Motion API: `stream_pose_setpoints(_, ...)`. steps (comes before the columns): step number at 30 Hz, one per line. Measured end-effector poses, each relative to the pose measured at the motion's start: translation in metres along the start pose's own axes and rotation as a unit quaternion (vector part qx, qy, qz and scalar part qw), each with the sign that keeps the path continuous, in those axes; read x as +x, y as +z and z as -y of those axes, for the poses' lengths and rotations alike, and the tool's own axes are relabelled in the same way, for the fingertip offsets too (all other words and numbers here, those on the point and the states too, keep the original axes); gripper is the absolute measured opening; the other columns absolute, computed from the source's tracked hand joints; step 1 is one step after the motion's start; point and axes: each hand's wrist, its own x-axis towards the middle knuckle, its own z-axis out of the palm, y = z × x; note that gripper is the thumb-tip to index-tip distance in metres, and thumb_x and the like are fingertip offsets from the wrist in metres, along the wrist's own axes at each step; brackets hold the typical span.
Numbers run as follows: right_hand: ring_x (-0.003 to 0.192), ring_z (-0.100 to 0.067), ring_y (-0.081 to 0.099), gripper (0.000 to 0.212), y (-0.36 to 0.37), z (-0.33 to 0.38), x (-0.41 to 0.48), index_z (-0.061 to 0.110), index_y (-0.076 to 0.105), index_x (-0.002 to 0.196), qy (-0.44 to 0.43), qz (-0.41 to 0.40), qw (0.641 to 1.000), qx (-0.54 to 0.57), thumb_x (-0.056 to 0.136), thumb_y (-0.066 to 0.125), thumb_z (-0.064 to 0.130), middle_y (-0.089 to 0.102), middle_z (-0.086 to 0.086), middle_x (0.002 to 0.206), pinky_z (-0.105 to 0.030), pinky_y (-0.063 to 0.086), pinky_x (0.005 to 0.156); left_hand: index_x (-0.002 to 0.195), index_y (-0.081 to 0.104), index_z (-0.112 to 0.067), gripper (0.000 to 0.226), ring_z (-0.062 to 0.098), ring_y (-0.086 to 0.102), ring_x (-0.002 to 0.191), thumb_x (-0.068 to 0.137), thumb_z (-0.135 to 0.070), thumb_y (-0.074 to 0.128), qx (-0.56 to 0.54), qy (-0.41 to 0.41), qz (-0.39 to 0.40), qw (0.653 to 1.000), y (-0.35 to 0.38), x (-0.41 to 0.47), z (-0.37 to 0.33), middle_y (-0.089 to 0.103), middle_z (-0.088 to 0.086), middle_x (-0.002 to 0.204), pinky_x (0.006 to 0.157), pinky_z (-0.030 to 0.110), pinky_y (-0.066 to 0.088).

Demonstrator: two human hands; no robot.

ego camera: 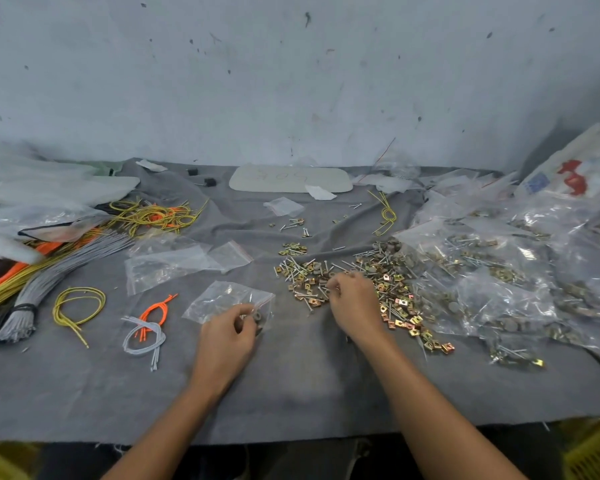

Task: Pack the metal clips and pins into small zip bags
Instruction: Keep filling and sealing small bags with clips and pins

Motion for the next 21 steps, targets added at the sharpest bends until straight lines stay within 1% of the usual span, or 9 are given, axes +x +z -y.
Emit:
stream_pose_setpoints(3,0.114,-0.028,0.049,0.023,0.0,-0.004,0.002,0.023,0.07,0.113,0.002,0.028,0.999,-0.023,0.1,0.051,0.019,0.056,-0.007,0.12,-0.037,0.042,0.099,0.1,0.078,-0.024,0.019,0.009,0.065,0.067,0.092,-0.012,0.065,0.003,-0.004,0.0,1.0,0.0,0.001,0.001,0.07,-0.004,0.066,0.07,0.029,0.048)
stream_pose_setpoints(6,0.117,-0.029,0.047,0.024,0.002,-0.004,0.003,0.027,0.067,0.117,0.013,0.032,0.999,-0.031,0.101,0.05,0.022,0.055,-0.007,0.125,-0.039,0.042,0.101,0.1,0.078,-0.024,0.02,0.013,0.065,0.068,0.092,-0.012,0.064,0.004,-0.004,0.002,1.0,0.0,0.001,0.001,0.07,-0.002,0.067,0.07,0.031,0.049)
stream_pose_setpoints(10,0.113,-0.027,0.049,0.017,0.007,-0.005,0.004,0.026,0.064,0.111,0.012,0.021,0.998,-0.05,0.103,0.05,0.03,0.058,-0.005,0.123,-0.038,0.041,0.096,0.099,0.077,-0.024,0.019,0.012,0.065,0.068,0.092,-0.011,0.064,0.003,-0.003,0.003,1.0,0.0,0.001,0.001,0.07,-0.002,0.068,0.072,0.031,0.048)
stream_pose_setpoints(13,0.106,-0.025,0.049,0.019,0.011,-0.006,0.002,0.023,0.063,0.105,0.007,-0.006,0.999,-0.051,0.104,0.047,0.033,0.06,-0.004,0.117,-0.036,0.04,0.091,0.098,0.077,-0.024,0.02,0.012,0.064,0.067,0.092,-0.011,0.064,0.002,-0.005,0.003,1.0,0.0,0.001,0.001,0.07,-0.002,0.066,0.07,0.029,0.047)
stream_pose_setpoints(15,0.104,-0.024,0.049,0.019,0.01,-0.004,0.0,0.022,0.064,0.105,0.001,-0.034,0.999,-0.042,0.104,0.048,0.032,0.061,-0.002,0.113,-0.036,0.039,0.09,0.098,0.077,-0.024,0.019,0.014,0.065,0.067,0.092,-0.012,0.063,0.0,-0.006,0.005,1.0,0.0,0.001,0.001,0.069,-0.001,0.066,0.072,0.033,0.049)
stream_pose_setpoints(16,0.103,-0.023,0.049,0.019,0.01,-0.002,-0.001,0.021,0.065,0.104,-0.006,-0.057,0.998,-0.019,0.103,0.049,0.032,0.062,-0.001,0.11,-0.036,0.039,0.088,0.097,0.077,-0.024,0.019,0.014,0.065,0.067,0.092,-0.012,0.063,0.0,-0.006,0.005,1.0,0.0,0.0,0.0,0.07,-0.002,0.066,0.072,0.033,0.05)
stream_pose_setpoints(18,0.098,-0.019,0.047,0.015,0.01,0.009,-0.011,0.022,0.066,0.098,-0.022,-0.099,0.992,0.078,0.101,0.054,0.03,0.061,0.003,0.101,-0.032,0.037,0.08,0.097,0.077,-0.024,0.019,0.012,0.065,0.067,0.092,-0.012,0.063,0.003,-0.003,0.002,1.0,0.0,0.0,0.0,0.07,-0.002,0.067,0.071,0.032,0.049)
stream_pose_setpoints(19,0.095,-0.016,0.047,0.012,0.011,0.017,-0.017,0.024,0.066,0.095,-0.029,-0.104,0.985,0.133,0.1,0.056,0.03,0.06,0.005,0.097,-0.029,0.036,0.076,0.097,0.077,-0.024,0.019,0.011,0.064,0.067,0.092,-0.012,0.063,0.005,-0.001,0.0,1.0,0.0,0.001,0.0,0.07,-0.003,0.067,0.071,0.031,0.047)
stream_pose_setpoints(21,0.09,-0.012,0.051,0.009,0.018,0.036,-0.032,0.025,0.067,0.091,-0.05,-0.085,0.973,0.21,0.097,0.061,0.029,0.059,0.007,0.093,-0.025,0.039,0.076,0.096,0.076,-0.023,0.019,0.007,0.063,0.066,0.092,-0.01,0.063,0.008,0.006,0.0,1.0,-0.001,0.0,-0.001,0.07,-0.004,0.068,0.07,0.028,0.045)
